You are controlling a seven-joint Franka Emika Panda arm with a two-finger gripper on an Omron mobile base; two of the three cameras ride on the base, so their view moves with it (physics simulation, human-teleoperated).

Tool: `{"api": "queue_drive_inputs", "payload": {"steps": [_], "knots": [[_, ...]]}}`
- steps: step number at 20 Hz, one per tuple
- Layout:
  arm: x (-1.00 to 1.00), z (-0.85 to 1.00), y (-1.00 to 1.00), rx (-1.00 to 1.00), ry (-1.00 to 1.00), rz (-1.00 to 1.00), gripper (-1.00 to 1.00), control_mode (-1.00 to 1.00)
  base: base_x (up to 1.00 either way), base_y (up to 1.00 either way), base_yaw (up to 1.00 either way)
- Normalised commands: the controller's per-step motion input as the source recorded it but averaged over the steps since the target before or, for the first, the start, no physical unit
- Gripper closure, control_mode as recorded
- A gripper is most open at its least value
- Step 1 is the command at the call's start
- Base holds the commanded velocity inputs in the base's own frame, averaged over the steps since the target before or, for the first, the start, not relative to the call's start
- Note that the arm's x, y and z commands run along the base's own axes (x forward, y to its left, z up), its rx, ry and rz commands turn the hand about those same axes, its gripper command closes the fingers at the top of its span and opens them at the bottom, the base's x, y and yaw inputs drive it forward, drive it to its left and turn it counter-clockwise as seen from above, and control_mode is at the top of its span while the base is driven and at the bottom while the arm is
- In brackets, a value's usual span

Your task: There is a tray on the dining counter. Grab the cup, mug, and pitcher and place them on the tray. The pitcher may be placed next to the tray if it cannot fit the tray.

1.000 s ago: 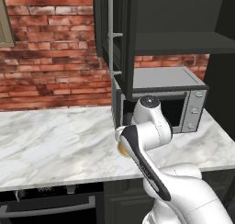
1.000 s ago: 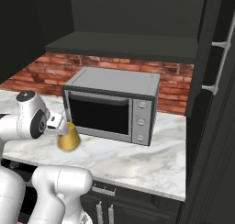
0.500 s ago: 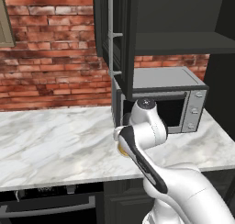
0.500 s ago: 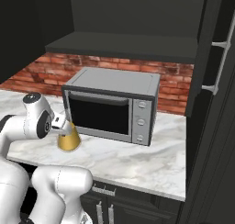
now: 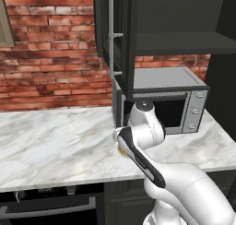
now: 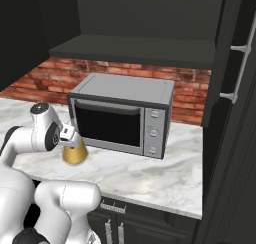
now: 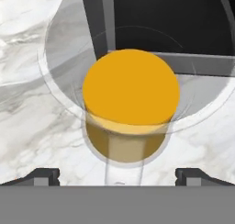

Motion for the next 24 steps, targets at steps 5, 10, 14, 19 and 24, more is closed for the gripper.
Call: {"api": "queue_drive_inputs", "payload": {"steps": [5, 10, 14, 19, 24], "knots": [[0.20, -0.10, 0.00, 0.00, 0.00, 0.00, -1.00, -1.00, 0.00, 0.00, 0.00], [0.19, -0.04, 0.00, 0.00, 0.00, 0.00, -1.00, -1.00, 0.00, 0.00, 0.00], [0.10, -0.08, 0.00, 0.00, 0.00, 0.00, -1.00, -1.00, 0.00, 0.00, 0.00], [0.07, -0.12, 0.00, 0.00, 0.00, 0.00, -1.00, -1.00, 0.00, 0.00, 0.00], [0.09, -0.14, 0.00, 0.00, 0.00, 0.00, -1.00, -1.00, 0.00, 0.00, 0.00]]}}
